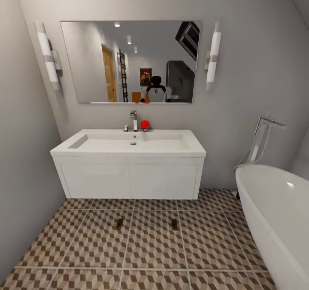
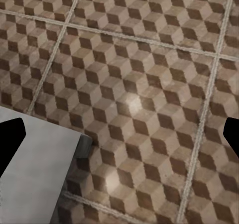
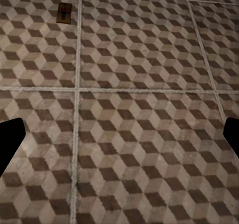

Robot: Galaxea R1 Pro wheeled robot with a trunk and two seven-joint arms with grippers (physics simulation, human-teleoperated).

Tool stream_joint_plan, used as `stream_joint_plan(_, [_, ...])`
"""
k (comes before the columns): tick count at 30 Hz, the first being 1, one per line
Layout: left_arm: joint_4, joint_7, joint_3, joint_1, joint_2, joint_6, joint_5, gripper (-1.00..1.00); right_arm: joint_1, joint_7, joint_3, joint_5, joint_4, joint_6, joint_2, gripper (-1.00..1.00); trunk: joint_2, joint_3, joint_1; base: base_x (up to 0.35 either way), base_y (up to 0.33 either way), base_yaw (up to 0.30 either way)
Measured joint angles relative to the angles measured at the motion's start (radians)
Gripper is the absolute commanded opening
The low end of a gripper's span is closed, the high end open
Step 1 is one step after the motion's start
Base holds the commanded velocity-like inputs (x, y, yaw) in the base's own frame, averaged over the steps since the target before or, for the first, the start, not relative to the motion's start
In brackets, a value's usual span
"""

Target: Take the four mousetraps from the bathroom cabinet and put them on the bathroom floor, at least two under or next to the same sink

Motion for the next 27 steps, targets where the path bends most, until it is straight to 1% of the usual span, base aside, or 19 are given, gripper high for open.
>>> stream_joint_plan(17, [0.0,-0.002,0.0,0.0,-0.008,0.005,0.0,1.0,0.0,0.0,0.001,0.005,0.0,0.0,0.0,1.0,0.119,0.053,-0.065,0.0,0.0,0.0])
stream_joint_plan(27, [0.0,0.0,0.0,0.001,-0.008,0.005,0.0,1.0,0.0,0.001,0.001,0.007,0.0,0.0,0.0,1.0,0.189,0.085,-0.104,0.0,0.0,0.0])
